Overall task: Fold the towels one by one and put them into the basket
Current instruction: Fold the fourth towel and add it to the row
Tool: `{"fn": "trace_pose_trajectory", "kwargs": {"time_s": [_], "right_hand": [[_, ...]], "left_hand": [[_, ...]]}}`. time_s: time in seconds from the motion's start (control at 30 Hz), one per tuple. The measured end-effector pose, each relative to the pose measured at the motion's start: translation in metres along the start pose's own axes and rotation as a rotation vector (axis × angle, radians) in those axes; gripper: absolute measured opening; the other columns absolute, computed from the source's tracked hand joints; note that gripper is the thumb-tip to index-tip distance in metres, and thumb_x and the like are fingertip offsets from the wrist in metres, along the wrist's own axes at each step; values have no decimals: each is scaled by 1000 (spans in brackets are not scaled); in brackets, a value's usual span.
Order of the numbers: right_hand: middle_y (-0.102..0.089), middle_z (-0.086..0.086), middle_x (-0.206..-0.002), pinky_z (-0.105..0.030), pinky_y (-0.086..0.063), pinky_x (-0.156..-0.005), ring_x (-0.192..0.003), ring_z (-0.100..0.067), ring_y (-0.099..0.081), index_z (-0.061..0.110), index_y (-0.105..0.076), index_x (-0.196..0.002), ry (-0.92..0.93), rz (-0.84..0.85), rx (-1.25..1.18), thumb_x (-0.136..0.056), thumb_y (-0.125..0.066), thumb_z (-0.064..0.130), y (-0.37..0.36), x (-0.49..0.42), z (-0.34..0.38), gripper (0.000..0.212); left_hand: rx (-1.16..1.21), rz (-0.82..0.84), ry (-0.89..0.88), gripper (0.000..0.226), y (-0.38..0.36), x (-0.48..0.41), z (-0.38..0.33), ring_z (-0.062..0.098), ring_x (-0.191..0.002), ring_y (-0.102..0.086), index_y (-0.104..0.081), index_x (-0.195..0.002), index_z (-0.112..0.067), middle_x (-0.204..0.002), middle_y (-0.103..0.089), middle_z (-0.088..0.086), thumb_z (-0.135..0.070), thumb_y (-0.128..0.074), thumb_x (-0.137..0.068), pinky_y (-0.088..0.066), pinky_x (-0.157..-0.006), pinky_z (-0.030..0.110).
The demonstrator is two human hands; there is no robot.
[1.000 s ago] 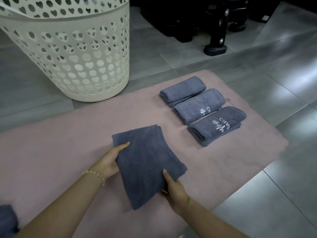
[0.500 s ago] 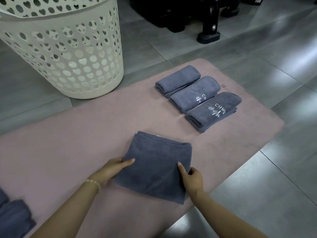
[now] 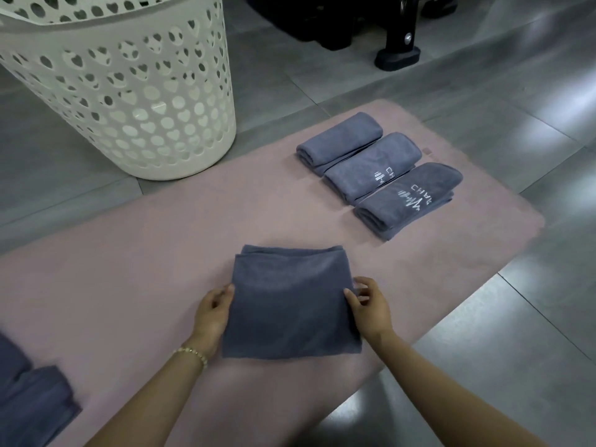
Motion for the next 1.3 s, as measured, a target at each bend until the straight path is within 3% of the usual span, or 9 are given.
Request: {"fn": "trace_pose_trajectory", "kwargs": {"time_s": [0.1,0.23,0.43,0.57,0.67,0.8,0.93,1.07,1.3], "right_hand": [[-52,-10,-119,-25,-39,-94,-102,-24,-54,8,-53,-119,177,-172,178,-92,-56,22,-3,16,-13,32],[-48,0,-141,-28,-32,-108,-129,-14,-44,23,-55,-129,739,3,463,-94,-41,50,-10,29,-27,46],[-31,4,-153,-35,-11,-113,-142,-15,-21,33,-20,-149,976,345,992,-91,-27,67,-12,22,-52,68],[-31,4,-153,-34,-11,-113,-140,-15,-24,30,-18,-150,960,395,1067,-84,-28,74,-11,18,-50,80],[-33,6,-152,-32,-13,-113,-139,-14,-27,31,-19,-149,982,371,1031,-81,-31,77,-10,16,-48,83],[-44,3,-145,-31,-38,-107,-131,-16,-45,25,-33,-146,928,453,850,-78,-55,66,-2,10,-30,82],[-69,21,-95,-17,-42,-75,-87,1,-62,17,-67,-112,549,670,679,-79,-73,40,12,4,18,41],[-64,16,-74,-16,-48,-75,-72,3,-58,9,-72,-86,182,1016,541,-76,-78,29,25,-11,48,23],[-70,-14,-104,-25,-56,-76,-91,-21,-67,-3,-62,-110,-130,421,-373,-75,-78,24,8,-17,4,47]], "left_hand": [[-206,-163,-317,17,8,2,10,18,-90,-52,-56,-100,-13,-96,-58,4,-24,-62,-89,-45,-74,19],[-887,183,-963,59,-4,30,20,8,-125,-38,-46,-136,-27,-134,-49,-11,-60,-47,-88,-22,-109,22],[-1474,473,-916,93,-17,25,54,19,-142,-18,-19,-150,-34,-158,-12,-10,-81,-32,-70,-14,-108,49],[-1476,470,-903,99,-21,19,52,22,-144,-15,-5,-150,-32,-158,5,-10,-68,-46,-68,-13,-110,49],[-1449,491,-854,116,-29,20,40,24,-136,-39,-18,-148,-30,-153,-28,-9,-49,-83,-54,-35,-105,52],[-1248,675,-653,62,-24,23,5,12,-144,-15,-22,-148,-28,-155,-22,-8,-40,-49,-93,-13,-117,27],[-996,801,-464,56,-16,14,-39,1,-85,-59,-67,-101,-10,-99,-67,-5,-59,-43,-86,-40,-76,9],[-1018,972,-188,42,-8,4,-57,4,-57,-43,-49,-62,-18,-63,-48,-8,-50,-56,-88,-35,-60,22],[-68,248,-92,22,23,9,-17,4,-78,-64,-67,-96,-13,-90,-71,-2,-32,-61,-89,-49,-74,17]]}}
Point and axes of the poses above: each hand's wrist, its own x-axis away from the middle knuckle, its own y-axis out of the back of the hand, z = x × y, the point moved 1 cm from there along -x, towards the middle knuckle
